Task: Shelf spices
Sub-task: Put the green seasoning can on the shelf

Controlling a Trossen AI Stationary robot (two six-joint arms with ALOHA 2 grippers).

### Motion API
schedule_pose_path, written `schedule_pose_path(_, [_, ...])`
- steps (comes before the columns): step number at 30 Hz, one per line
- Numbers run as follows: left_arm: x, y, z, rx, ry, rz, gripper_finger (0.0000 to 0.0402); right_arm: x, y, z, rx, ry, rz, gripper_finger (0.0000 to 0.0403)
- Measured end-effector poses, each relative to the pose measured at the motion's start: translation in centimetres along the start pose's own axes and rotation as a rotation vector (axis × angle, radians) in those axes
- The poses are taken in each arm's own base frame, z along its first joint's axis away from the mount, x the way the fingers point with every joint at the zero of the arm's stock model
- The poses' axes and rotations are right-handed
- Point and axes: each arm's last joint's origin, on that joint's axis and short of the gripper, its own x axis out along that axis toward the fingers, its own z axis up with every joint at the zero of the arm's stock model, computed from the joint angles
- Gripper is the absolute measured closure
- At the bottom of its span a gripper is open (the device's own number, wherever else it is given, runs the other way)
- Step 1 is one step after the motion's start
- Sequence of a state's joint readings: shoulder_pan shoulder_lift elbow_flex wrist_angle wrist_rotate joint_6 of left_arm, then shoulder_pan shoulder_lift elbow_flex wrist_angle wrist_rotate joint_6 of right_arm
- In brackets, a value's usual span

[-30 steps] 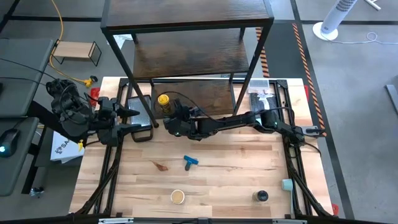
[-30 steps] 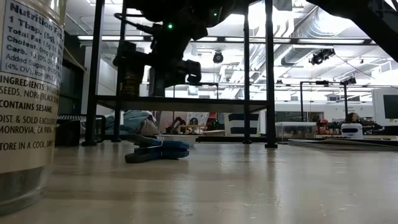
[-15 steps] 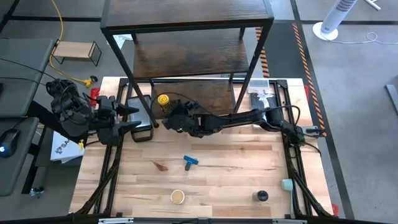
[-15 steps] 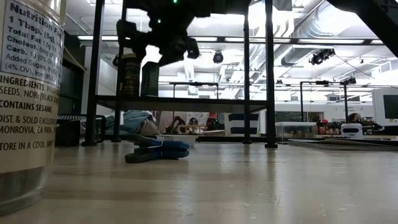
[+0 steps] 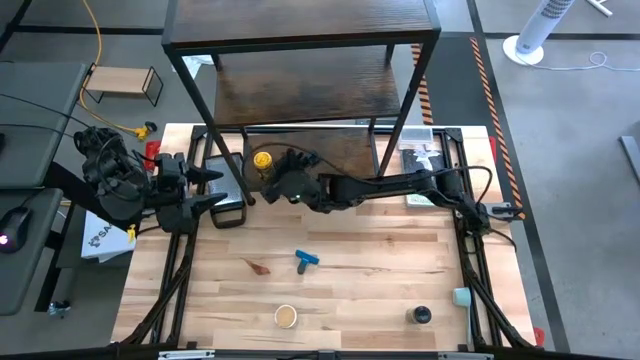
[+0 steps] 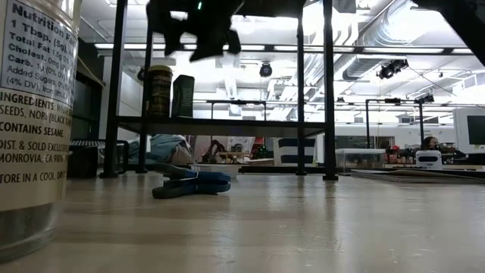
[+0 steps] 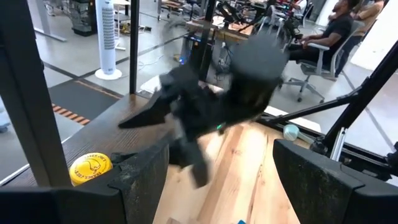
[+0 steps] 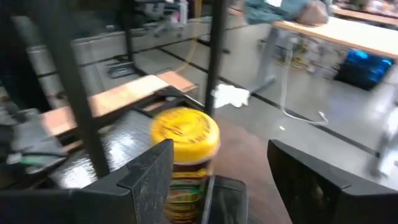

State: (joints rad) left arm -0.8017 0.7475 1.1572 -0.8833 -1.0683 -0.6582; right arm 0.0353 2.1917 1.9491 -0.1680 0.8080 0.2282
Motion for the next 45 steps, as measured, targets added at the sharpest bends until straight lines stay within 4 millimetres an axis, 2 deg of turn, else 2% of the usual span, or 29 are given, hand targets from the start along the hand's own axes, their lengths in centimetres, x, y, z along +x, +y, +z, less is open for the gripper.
schedule_pose_path(4, [0.0,0.2,-0.2,0.03,0.014,0.011,0.0119,-3.4,0.3,1.9,-0.036,0.003,0.066,0.0157])
schedule_pose_path(7, [0.0,0.3,-0.4,0.042,0.029,0.017,0.0119,-5.8,0.7,1.5,-0.042,0.085,0.084,0.0183])
schedule_pose_path(10, [0.0,0.4,-0.5,0.048,0.03,0.021,0.0119,-7.3,1.0,-0.7,-0.022,0.242,0.07,0.0253])
schedule_pose_path(13, [0.0,0.5,-0.5,0.053,0.021,0.036,0.0119,-7.2,1.6,-3.4,-0.012,0.335,0.013,0.0364])
schedule_pose_path(14, [0.0,0.5,-0.5,0.051,0.019,0.038,0.0119,-6.8,1.9,-4.0,-0.015,0.341,0.006,0.0382])
schedule_pose_path(19, [0.0,0.5,-0.5,0.042,0.014,0.047,0.0119,-3.9,2.4,-5.5,0.043,0.339,0.018,0.0399])
schedule_pose_path(23, [0.0,0.4,-0.5,0.029,0.015,0.047,0.0119,-2.1,1.7,-6.1,0.065,0.348,-0.015,0.0401])
schedule_pose_path(29, [0.1,0.4,-0.6,0.036,0.019,0.048,0.0119,-1.1,0.8,-5.6,0.066,0.337,-0.037,0.0402])
schedule_pose_path(39, [0.1,0.4,-0.6,0.042,0.01,0.061,0.0119,-0.5,1.0,-4.7,0.107,0.267,0.004,0.0403])
schedule_pose_path(45, [0.1,0.5,-0.6,0.047,0.01,0.066,0.0119,0.4,0.4,-4.2,0.146,0.238,-0.002,0.0403])
